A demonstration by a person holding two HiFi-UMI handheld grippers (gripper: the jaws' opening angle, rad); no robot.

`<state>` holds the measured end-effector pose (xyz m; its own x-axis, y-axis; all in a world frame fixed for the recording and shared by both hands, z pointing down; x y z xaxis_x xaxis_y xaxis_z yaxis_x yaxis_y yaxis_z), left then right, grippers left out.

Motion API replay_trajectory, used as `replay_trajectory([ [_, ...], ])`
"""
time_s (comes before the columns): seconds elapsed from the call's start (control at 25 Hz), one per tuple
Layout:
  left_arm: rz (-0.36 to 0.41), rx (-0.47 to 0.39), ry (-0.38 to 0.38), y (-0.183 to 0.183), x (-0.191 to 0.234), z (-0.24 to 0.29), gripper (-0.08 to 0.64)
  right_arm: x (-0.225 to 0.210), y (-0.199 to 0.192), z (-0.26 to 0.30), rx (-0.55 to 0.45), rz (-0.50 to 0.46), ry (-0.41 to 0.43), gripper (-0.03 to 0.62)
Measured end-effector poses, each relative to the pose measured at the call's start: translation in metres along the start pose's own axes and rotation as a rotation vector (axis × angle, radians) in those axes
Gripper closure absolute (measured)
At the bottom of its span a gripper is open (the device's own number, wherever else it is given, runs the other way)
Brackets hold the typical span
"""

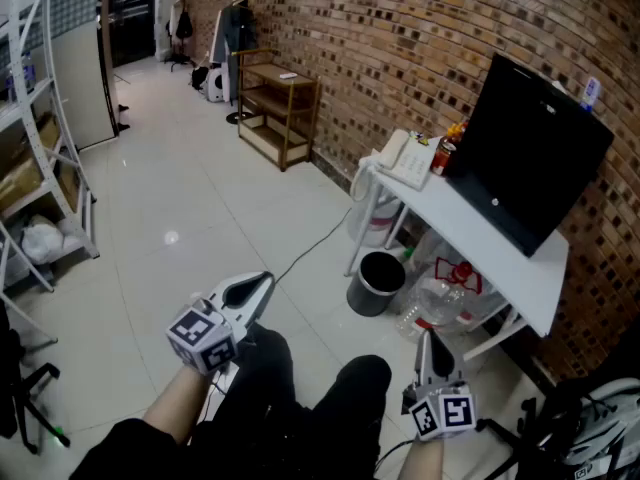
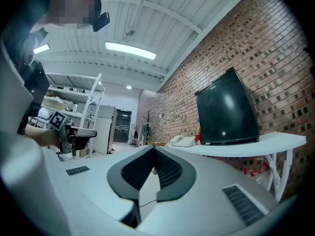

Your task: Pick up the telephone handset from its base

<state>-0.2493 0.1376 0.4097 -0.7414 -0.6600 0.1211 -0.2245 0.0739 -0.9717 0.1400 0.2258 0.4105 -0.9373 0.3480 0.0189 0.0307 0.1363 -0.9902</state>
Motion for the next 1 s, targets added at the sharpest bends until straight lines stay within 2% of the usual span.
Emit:
replay_trajectory([
  [0.16,-0.068,-0.006,-0.025,0.024,-0.002,0.004,0.534,-0.010,0.022,0.005,0.049,-0.003,-0.011,0.583],
  [0.36,-0.056,-0.047,-0.050,0.040,0.008,0.013,0.535,-0.031,0.039,0.010,0.018,0.028,-0.034,0.583],
  [0.52,-0.085,-0.071,-0.088,0.039,0.016,0.031,0.534,-0.047,0.035,0.024,0.018,0.013,-0.050,0.583],
  [0.64,-0.068,-0.059,-0.125,0.038,0.026,0.049,0.535,-0.057,0.031,0.039,0.026,-0.002,-0.047,0.583],
  [1.0,-0.073,-0.050,-0.156,0.022,0.059,0.125,0.535,-0.088,0.015,0.107,0.040,-0.004,-0.024,0.583],
])
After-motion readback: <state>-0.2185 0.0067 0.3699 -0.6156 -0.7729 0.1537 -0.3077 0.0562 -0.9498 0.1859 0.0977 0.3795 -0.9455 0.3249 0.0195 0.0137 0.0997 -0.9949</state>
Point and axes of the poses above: the fingertips, and each gripper's own axes: z forward along the fingers, x to its left, y out of its top, the point moved 10 cm from there along -z, backward along the fingers, and after that the axes turned 3 degrees about -x, right-handed, at the moved point
